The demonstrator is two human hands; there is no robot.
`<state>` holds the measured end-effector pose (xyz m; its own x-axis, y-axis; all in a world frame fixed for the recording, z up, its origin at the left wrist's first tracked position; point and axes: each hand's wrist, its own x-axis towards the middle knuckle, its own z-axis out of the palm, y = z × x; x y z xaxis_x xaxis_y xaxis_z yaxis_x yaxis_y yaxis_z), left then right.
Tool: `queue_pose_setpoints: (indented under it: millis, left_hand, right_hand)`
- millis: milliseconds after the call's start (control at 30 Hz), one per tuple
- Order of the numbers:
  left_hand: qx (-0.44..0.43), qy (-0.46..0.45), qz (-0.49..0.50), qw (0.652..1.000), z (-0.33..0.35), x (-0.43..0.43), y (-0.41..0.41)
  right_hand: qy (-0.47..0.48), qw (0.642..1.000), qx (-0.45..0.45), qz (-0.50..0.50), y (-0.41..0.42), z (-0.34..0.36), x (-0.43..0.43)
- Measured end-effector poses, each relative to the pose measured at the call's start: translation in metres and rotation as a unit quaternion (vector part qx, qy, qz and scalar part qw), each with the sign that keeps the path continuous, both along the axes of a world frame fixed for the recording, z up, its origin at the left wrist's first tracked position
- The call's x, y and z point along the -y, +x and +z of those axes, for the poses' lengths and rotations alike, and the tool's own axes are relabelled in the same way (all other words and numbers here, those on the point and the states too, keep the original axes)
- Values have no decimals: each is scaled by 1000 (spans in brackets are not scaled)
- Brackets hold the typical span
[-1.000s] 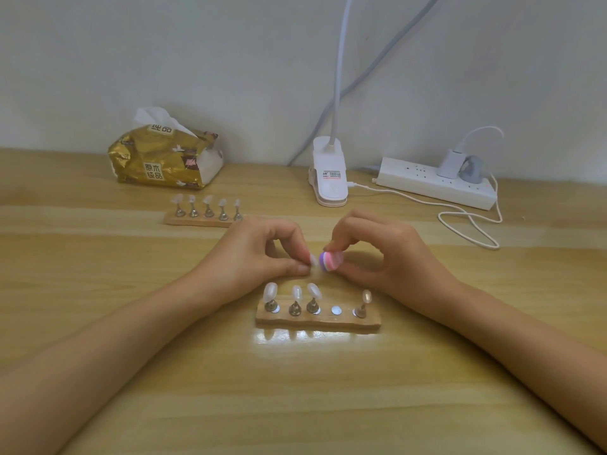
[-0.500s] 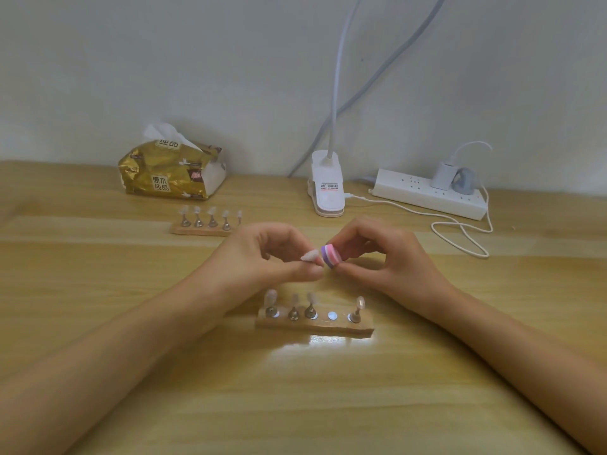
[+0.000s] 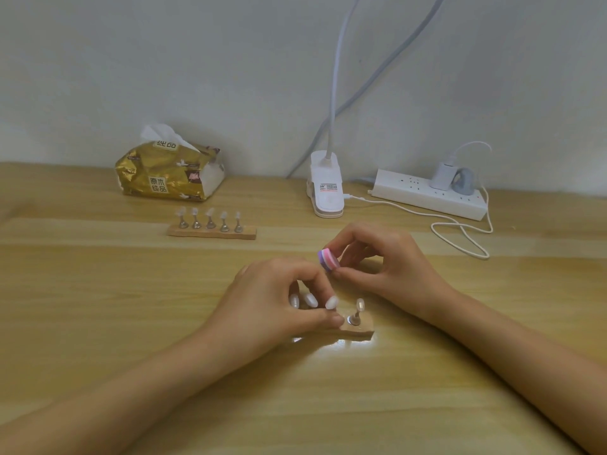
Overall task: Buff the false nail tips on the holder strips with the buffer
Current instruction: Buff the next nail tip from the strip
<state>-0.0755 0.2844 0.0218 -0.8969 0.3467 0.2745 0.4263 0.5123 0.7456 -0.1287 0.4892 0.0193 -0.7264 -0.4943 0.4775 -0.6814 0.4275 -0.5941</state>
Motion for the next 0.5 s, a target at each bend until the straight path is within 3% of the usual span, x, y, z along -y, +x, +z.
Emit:
queue_pose_setpoints:
  millis: [200, 500]
  left_hand:
    - [12, -48, -9, 999, 5, -3, 2]
    - [-60, -128, -42, 989, 14, -16, -2]
  right_hand:
    - [2, 1000, 8, -1, -1, -1, 0]
    - [-3, 1000, 13, -4, -1, 0, 0]
